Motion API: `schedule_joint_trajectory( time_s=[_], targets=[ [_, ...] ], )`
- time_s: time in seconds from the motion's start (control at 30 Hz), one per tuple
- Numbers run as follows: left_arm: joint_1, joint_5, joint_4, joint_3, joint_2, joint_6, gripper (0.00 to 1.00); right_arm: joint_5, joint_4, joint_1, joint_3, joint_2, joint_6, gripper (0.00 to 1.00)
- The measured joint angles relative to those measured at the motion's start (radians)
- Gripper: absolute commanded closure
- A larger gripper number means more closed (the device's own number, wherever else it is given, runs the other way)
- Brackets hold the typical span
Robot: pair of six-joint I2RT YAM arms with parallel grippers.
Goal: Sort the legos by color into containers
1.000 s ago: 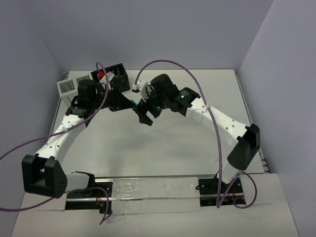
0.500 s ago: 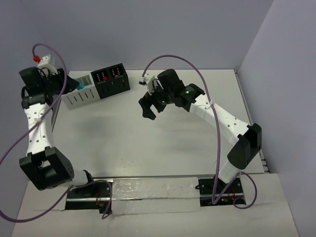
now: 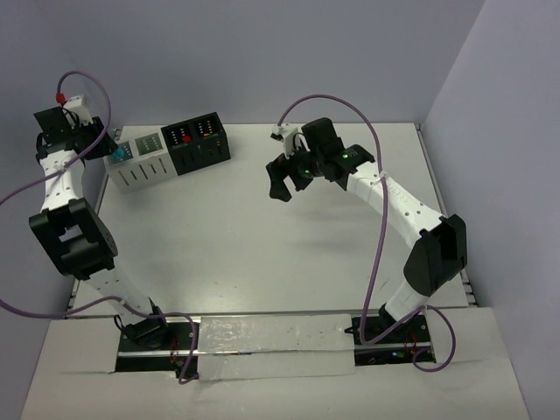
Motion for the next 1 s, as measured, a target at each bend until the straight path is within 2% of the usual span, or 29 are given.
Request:
schedule_joint_trajectory(
  time_s=[0.3,0.47,0.57,0.73,0.9,1.0],
  targets=[
    [0.000,-0.050,0.027,0.069,0.076,0.035,0.95,-0.019,0.001,-0.006,-0.001,0.013,0.000,0.00],
    [0.000,-0.056,0.029,0.084,0.102,0.053,0.89,-0.019,0.000,-0.006,0.000,0.033,0.000,0.00],
    [0.000,-0.056,0.028,0.093,0.123,0.066,0.81,-0.019,0.000,-0.006,0.000,0.041,0.000,0.00],
    [0.000,-0.055,0.023,0.094,0.138,0.079,0.56,-0.020,-0.001,-0.006,0.000,0.052,0.000,0.00],
    [0.000,-0.054,0.014,0.098,0.138,0.092,0.21,-0.019,-0.001,-0.006,0.000,0.054,0.000,0.00],
    [0.000,-0.049,0.002,0.109,0.138,0.095,0.12,-0.017,-0.001,-0.006,0.000,0.054,0.000,0.00]
  ],
)
